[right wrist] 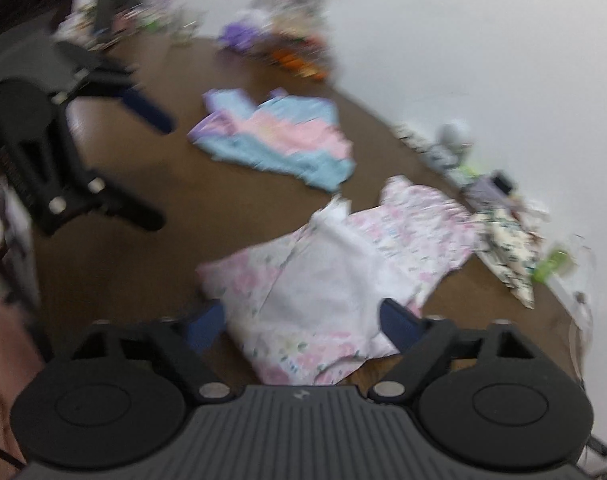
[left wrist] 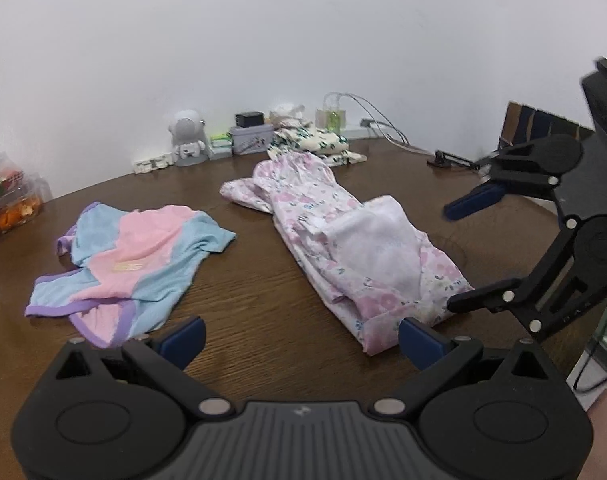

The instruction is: Fold clothes

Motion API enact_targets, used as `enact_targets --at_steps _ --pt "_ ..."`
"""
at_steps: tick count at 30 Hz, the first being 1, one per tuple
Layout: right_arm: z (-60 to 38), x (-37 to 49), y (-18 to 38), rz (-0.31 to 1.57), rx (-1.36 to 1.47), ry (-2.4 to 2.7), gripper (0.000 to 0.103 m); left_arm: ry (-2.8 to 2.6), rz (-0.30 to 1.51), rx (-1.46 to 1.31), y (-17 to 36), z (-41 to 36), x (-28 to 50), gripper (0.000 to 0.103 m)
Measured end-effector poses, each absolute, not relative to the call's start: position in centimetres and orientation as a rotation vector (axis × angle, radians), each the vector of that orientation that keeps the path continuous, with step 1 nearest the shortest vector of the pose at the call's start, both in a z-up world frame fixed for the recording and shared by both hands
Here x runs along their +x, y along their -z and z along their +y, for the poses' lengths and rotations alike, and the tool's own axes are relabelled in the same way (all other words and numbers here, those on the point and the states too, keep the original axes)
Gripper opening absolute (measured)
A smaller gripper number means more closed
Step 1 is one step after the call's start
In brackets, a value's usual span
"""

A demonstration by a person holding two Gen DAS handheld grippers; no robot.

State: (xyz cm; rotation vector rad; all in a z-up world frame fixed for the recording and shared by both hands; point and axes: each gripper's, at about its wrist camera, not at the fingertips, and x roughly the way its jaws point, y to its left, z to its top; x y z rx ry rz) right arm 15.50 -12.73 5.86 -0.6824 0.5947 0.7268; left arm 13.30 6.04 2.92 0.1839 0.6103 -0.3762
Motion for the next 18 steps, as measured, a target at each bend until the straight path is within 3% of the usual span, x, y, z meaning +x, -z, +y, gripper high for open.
enact_targets --at_steps 7,10,11,12,18 --pt "-14.1 15.6 -3.4 0.611 -0.837 -0.910 0.066 0.438 0.643 0.300 -2.6 3.3 13.4 0.101" --pt "-14.3 15.7 -2.6 0.586 -0.895 -0.950 0.057 0.451 0.657 0.327 -2.5 2.2 13.6 0.100" --pt "-14.4 16.0 -2.6 0.589 -0.894 -0.956 0.051 0.452 0.658 0.332 -2.6 1.9 13.7 0.100" --pt "-14.4 16.4 -2.6 0.591 -0.892 -0.963 0.038 0.452 0.658 0.337 -2.6 1.6 13.8 0.100" --pt "-14.5 17.3 -2.8 0.620 -0.892 -1.005 0.012 0.469 0.642 0.429 -2.5 -0.2 14.0 0.100"
